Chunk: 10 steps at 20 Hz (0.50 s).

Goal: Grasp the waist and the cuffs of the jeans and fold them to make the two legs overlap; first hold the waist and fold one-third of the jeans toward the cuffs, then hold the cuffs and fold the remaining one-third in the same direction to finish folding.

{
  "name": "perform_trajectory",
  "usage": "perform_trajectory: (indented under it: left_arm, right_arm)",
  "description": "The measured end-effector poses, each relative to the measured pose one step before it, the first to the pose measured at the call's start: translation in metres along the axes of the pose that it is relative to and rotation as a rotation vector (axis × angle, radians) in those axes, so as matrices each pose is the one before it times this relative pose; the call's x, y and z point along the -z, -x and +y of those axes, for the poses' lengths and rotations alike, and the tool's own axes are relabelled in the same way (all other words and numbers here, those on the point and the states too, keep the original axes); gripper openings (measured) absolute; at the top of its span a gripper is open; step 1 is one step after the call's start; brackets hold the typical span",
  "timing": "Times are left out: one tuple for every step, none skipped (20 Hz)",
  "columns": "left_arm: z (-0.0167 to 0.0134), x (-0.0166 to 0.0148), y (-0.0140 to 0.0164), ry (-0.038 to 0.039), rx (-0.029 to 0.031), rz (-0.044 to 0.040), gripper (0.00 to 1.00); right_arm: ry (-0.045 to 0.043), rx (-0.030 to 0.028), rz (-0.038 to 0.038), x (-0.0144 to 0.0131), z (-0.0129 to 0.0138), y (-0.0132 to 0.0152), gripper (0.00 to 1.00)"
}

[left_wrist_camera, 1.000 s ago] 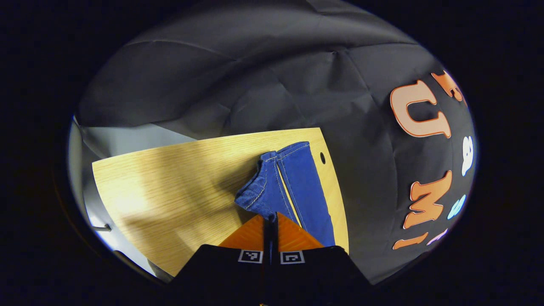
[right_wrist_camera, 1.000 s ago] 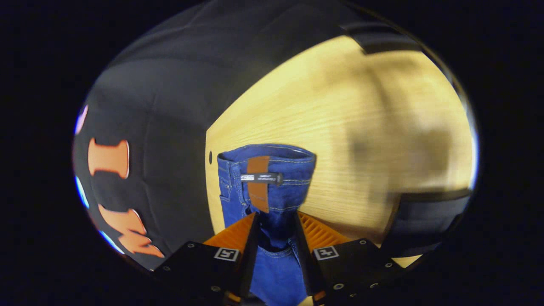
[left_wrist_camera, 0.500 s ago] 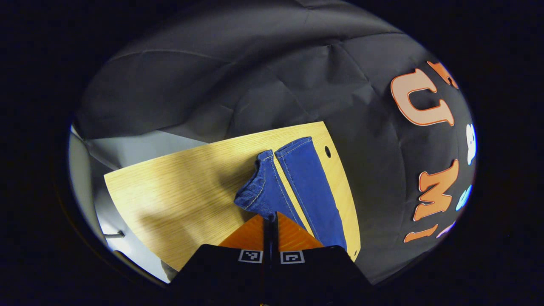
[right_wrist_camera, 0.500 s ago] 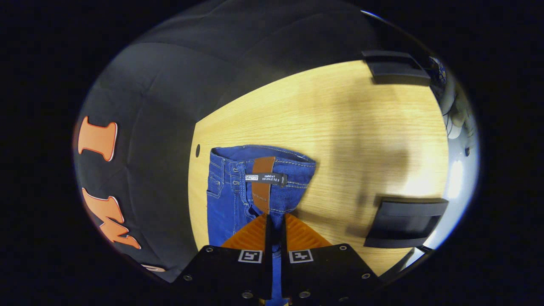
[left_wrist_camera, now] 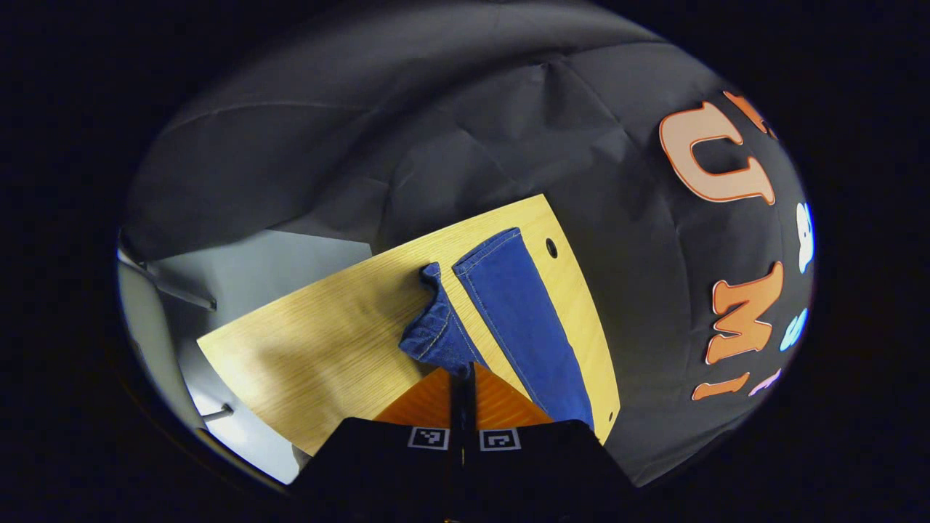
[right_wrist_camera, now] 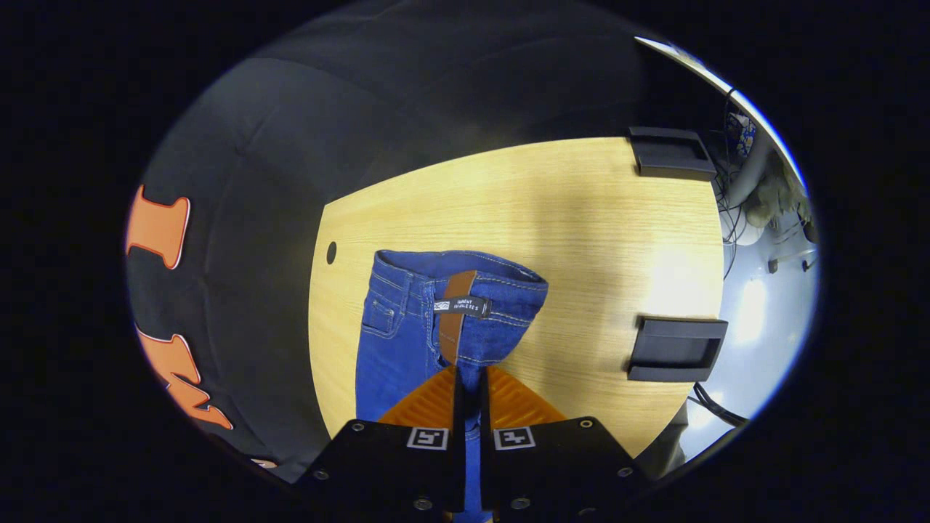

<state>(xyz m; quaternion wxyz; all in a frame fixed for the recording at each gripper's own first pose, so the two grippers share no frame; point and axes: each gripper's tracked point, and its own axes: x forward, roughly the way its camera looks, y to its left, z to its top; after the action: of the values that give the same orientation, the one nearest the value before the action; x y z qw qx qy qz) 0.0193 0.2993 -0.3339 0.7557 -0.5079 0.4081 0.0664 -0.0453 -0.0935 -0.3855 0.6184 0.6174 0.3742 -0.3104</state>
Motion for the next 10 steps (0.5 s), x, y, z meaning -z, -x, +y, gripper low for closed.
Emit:
perform_trajectory:
  left_arm:
    - [-0.01038,-0.0044,-0.00082,-0.02005,0.01225,0.00849,0.01]
    - [-0.00342,-0.00224,-0.00307,-0.03441,-0.01549,0.02173,0.01]
    - [-0.00146,-0.00223,-0.00344,-0.02173,-0.01311,0.01212,0.01]
    - [-0.00143,-0.00429,-0.00379,0.0073,-0.0263,0.01782,0.01]
    - [-0.00976,-0.00687,-0.00224,0.01731,-0.00427,0.00457,0.01]
    - [-0.0064,-0.00604,-0.0049,0.00904,-0.01341,0.00507,0.01]
    - [-0.00382,-0.00475,-0.00325,0.003,-0.01809,-0.004,0.01]
    - [-0.00413,-0.0035,-0.00466,-0.00891,-0.02028,0.00339,0.01]
    - [-0.00729,-0.00294,-0.00234,-0.0041,0.00026,-0.00435,0.01]
    - [-0.00892,-0.00382,-0.00266,-0.01526,-0.00613,0.00265,0.01]
  right_arm:
    - [0.00029,0.0062,-0.01259,-0.00171,0.00867,0.00536,0.08]
    - [0.0053,0.00438,-0.00352,0.00151,0.00596,0.00385,0.09]
    - [-0.00204,0.00106,-0.00846,0.00064,0.01185,0.00263,0.08]
    - [0.00173,0.00769,-0.00171,0.00096,0.00851,0.0028,0.09]
    - [-0.00526,0.0036,-0.00679,-0.00089,0.00793,0.00358,0.09]
    - [0.00624,0.00629,0.0049,-0.00017,0.0071,0.00093,0.09]
    - [0.00119,0.00703,0.00467,-0.00037,0.00688,0.00037,0.09]
    - [0.0114,0.00907,0.01008,-0.00071,0.00585,-0.002,0.09]
    - [0.01571,-0.00365,0.0068,-0.00198,0.01059,-0.00376,0.09]
    - [0.01741,-0.00186,0.0159,-0.00184,0.00761,-0.00383,0.09]
